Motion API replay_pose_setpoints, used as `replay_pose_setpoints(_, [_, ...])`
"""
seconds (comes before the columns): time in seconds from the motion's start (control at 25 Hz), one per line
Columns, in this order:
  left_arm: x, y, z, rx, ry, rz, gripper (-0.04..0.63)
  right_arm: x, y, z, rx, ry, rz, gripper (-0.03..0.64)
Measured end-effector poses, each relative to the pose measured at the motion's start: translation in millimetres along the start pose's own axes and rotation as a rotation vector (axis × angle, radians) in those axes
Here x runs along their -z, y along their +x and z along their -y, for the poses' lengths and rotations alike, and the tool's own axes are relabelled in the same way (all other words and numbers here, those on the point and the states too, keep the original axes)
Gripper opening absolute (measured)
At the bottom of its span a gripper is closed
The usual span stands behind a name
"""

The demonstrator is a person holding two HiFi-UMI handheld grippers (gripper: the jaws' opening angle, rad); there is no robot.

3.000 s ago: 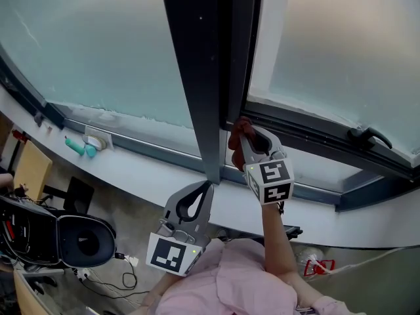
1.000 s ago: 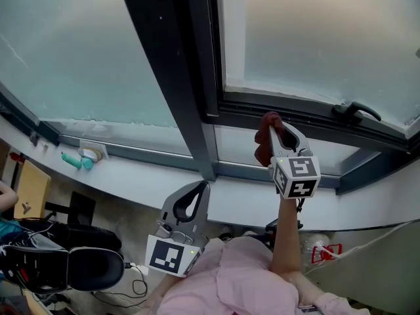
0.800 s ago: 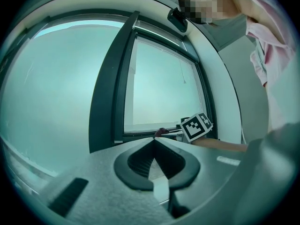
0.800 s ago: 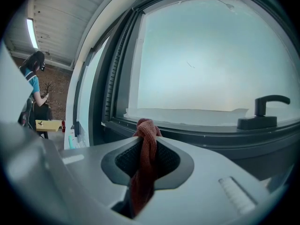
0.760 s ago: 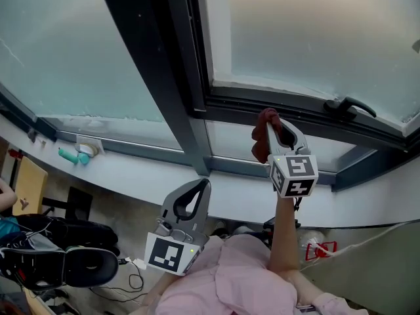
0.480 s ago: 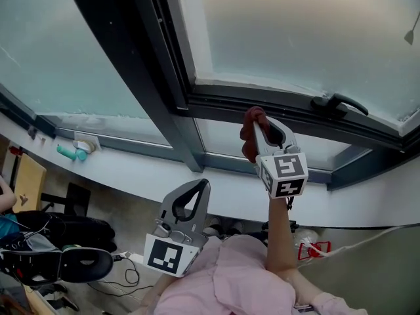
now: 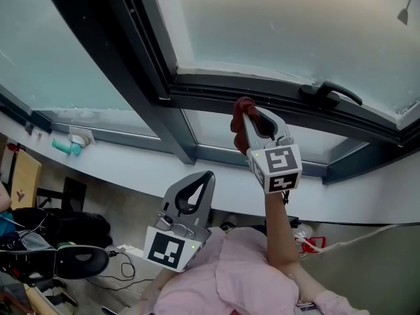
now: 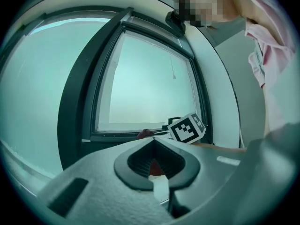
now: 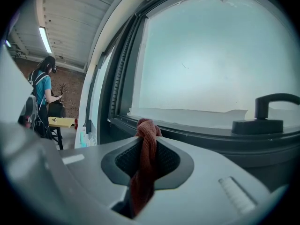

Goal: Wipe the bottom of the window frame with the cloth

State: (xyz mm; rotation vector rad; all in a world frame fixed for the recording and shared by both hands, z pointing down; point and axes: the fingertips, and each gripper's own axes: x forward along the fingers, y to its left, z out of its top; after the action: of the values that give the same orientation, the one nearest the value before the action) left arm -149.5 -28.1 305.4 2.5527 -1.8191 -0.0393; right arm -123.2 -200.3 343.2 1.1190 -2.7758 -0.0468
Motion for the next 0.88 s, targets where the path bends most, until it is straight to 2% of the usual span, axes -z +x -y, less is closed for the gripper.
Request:
replay_pose_setpoints(0.36, [-2,6,-12,-0.023,-0.011,0.028,-0.002,2,-1,3,0.000,-0.012,-0.011,0.060])
replay_pose_setpoints(0.56, [-4,12,-3,0.020,-0.027,0.043,-0.002,3,-1,4,0.001,-0.038,-0.019,0.060])
replay_pose_setpoints(0.88, [-1,11,-9,0.008,-0.039,0.036,-0.002,6,-16,23,0.045,-0.015,-0.023,0.060])
